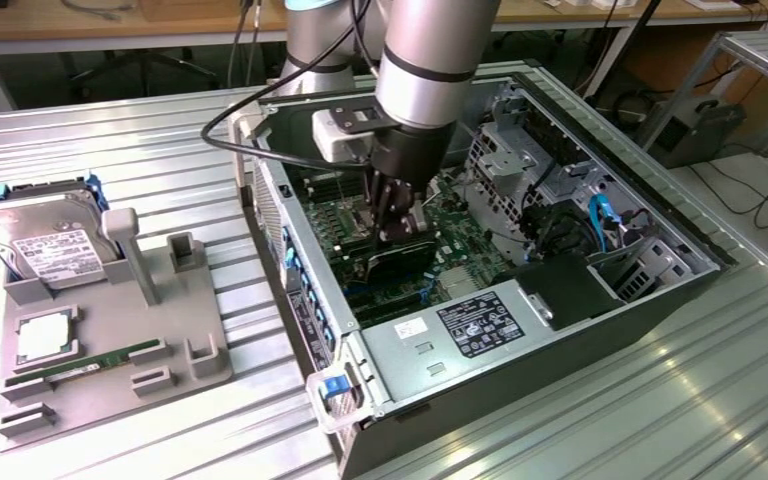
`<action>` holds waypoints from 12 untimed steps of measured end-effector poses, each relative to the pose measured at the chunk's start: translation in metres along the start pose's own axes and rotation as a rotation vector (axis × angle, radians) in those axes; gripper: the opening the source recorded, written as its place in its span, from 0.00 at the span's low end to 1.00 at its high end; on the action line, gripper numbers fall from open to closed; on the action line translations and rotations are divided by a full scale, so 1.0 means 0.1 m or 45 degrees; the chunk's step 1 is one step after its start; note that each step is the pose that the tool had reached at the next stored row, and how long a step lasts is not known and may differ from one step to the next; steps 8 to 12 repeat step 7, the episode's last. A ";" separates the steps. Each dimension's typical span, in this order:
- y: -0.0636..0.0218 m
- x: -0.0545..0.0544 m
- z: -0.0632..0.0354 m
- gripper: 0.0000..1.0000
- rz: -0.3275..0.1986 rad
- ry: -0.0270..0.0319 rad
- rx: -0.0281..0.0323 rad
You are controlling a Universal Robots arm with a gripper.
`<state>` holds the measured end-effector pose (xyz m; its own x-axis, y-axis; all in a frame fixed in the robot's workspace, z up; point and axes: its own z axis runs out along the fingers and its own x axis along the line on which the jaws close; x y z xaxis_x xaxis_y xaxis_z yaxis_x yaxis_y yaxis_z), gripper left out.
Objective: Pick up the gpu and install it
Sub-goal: 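Press down on the gpu until it lock into place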
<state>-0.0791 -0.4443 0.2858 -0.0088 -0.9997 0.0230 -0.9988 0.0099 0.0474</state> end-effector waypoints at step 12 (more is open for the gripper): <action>0.001 0.00 -0.029 0.11 0.000 -0.0001 0.0001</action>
